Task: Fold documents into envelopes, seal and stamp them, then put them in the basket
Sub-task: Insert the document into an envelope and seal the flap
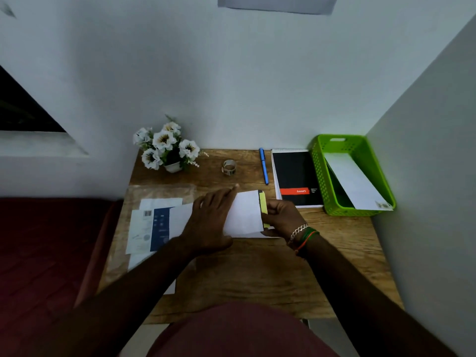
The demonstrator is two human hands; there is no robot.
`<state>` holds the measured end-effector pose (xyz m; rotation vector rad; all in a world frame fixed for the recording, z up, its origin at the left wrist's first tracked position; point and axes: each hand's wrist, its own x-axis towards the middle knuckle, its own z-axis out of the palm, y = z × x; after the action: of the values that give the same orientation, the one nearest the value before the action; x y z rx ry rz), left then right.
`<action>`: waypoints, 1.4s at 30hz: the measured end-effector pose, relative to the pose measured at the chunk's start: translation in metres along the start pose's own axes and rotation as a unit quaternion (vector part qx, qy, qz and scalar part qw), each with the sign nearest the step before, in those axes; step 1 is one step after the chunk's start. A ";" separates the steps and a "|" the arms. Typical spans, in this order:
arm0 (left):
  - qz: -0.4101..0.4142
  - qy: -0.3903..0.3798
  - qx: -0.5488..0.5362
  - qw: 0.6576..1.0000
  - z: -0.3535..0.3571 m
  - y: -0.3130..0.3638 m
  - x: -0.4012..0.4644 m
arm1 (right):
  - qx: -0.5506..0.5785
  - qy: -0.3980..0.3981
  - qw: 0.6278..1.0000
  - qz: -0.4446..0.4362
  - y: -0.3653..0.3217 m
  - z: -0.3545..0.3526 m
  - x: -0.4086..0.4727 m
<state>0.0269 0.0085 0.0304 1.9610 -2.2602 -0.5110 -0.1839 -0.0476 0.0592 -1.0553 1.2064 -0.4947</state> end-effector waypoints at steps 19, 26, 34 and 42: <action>-0.018 0.009 0.057 0.998 0.001 -0.032 0.005 | -0.470 0.109 0.872 -0.083 0.041 -0.007 0.060; -0.050 0.002 0.047 0.998 0.004 -0.056 0.000 | -0.597 0.044 0.797 -0.075 0.059 -0.018 0.054; -0.074 0.010 0.029 0.997 0.007 -0.064 -0.007 | -0.485 0.102 0.868 -0.014 0.043 -0.021 0.061; -0.100 -0.006 0.011 0.995 0.005 -0.065 -0.008 | -0.121 0.228 0.945 -0.199 0.039 -0.042 0.043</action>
<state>0.0881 0.0101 0.0063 2.2138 -2.0970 -0.5208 -0.2161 -0.0796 0.0043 -1.4605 1.4887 -0.9635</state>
